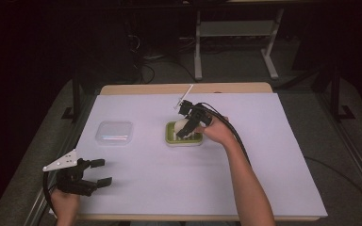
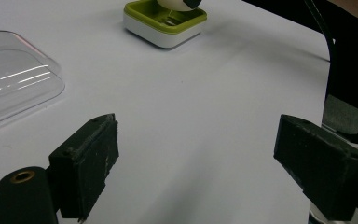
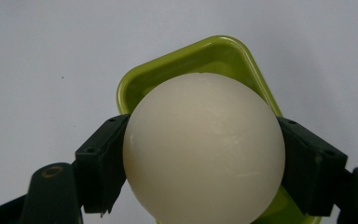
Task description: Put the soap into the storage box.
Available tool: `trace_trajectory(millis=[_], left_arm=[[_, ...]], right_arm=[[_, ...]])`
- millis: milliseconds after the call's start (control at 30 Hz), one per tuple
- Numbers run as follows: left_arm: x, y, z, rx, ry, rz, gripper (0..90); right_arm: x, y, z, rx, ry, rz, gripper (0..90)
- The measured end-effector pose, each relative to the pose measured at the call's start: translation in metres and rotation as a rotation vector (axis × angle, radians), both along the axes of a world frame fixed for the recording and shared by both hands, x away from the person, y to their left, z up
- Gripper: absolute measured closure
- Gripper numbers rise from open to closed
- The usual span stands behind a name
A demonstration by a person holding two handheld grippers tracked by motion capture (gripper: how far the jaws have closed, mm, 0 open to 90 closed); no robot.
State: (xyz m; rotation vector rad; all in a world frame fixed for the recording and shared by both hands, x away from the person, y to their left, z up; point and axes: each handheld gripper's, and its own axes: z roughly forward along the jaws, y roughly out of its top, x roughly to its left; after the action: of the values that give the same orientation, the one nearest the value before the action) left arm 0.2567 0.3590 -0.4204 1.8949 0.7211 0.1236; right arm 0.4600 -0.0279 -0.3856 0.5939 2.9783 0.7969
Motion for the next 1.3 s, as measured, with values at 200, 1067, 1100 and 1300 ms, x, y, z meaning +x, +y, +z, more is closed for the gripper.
trace_trajectory(millis=[200,1067,1100,1300], left_arm=[[0.000,0.000,0.000,-0.001,-0.001,0.001,13.2],[0.000,0.000,0.000,0.000,0.000,0.000,13.1],[0.000,0.000,0.000,0.000,-0.001,0.000,13.2],[0.000,0.000,0.000,0.000,-0.002,-0.001,13.1]], right_arm=[[0.002,0.000,-0.003,-0.003,0.002,-0.006,23.2],[0.004,0.003,-0.014,-0.031,0.021,-0.021,23.2],[0.004,0.003,-0.014,-0.031,0.022,-0.020,23.2],[0.005,0.002,-0.015,-0.030,0.020,-0.028,23.2]])
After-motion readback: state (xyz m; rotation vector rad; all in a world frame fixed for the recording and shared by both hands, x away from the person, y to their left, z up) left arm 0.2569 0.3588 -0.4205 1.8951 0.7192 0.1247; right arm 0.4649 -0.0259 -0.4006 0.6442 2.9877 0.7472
